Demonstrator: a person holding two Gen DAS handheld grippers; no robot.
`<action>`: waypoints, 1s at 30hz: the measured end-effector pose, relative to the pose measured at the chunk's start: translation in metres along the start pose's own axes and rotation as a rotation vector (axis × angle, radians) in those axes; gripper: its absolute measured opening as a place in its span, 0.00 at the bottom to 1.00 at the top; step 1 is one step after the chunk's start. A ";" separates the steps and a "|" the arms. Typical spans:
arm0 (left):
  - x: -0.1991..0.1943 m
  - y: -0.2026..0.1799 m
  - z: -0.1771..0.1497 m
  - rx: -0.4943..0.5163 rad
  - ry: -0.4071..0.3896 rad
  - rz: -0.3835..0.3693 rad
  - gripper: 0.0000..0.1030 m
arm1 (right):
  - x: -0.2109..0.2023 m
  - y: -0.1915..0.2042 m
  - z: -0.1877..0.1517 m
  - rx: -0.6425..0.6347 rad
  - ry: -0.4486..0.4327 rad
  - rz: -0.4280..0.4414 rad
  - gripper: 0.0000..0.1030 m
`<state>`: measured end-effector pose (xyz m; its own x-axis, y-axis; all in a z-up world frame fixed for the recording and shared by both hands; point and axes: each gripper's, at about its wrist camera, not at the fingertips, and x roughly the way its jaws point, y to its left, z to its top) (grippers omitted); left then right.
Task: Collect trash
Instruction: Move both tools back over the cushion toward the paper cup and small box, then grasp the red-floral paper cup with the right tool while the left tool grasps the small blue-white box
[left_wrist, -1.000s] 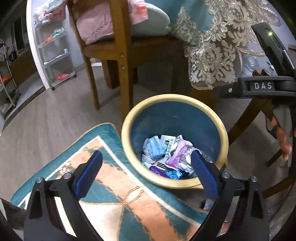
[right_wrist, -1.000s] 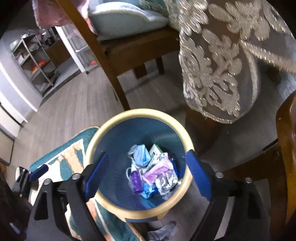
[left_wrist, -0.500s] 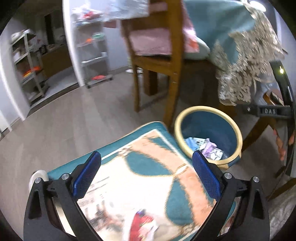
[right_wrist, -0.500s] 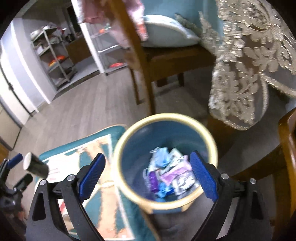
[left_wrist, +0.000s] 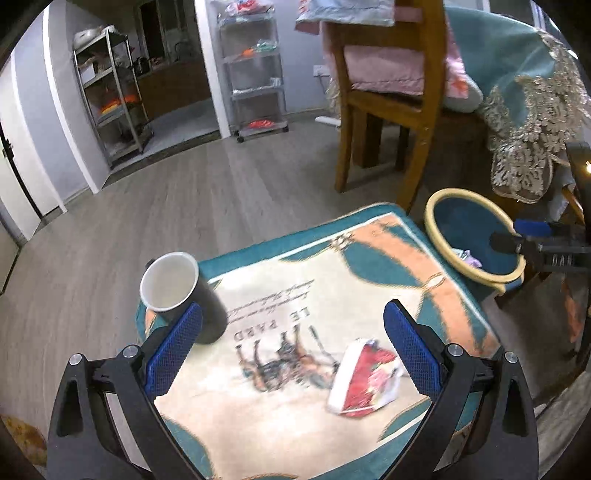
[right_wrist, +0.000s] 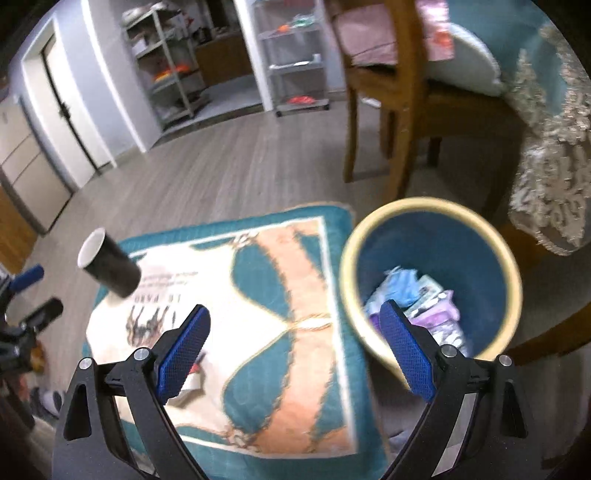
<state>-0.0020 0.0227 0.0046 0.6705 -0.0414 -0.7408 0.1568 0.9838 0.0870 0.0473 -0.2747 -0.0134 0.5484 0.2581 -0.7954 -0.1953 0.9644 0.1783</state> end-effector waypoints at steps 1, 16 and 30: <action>0.000 0.003 -0.001 0.001 0.002 0.005 0.94 | 0.005 0.007 -0.004 -0.007 0.013 0.005 0.90; 0.012 0.020 0.000 -0.021 0.039 0.024 0.94 | 0.074 0.104 -0.071 -0.182 0.238 0.127 0.90; 0.020 0.021 0.003 -0.010 0.051 0.019 0.94 | 0.111 0.117 -0.085 -0.188 0.375 0.198 0.53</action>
<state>0.0168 0.0423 -0.0062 0.6357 -0.0145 -0.7718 0.1375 0.9859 0.0948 0.0161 -0.1386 -0.1297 0.1606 0.3642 -0.9174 -0.4294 0.8627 0.2672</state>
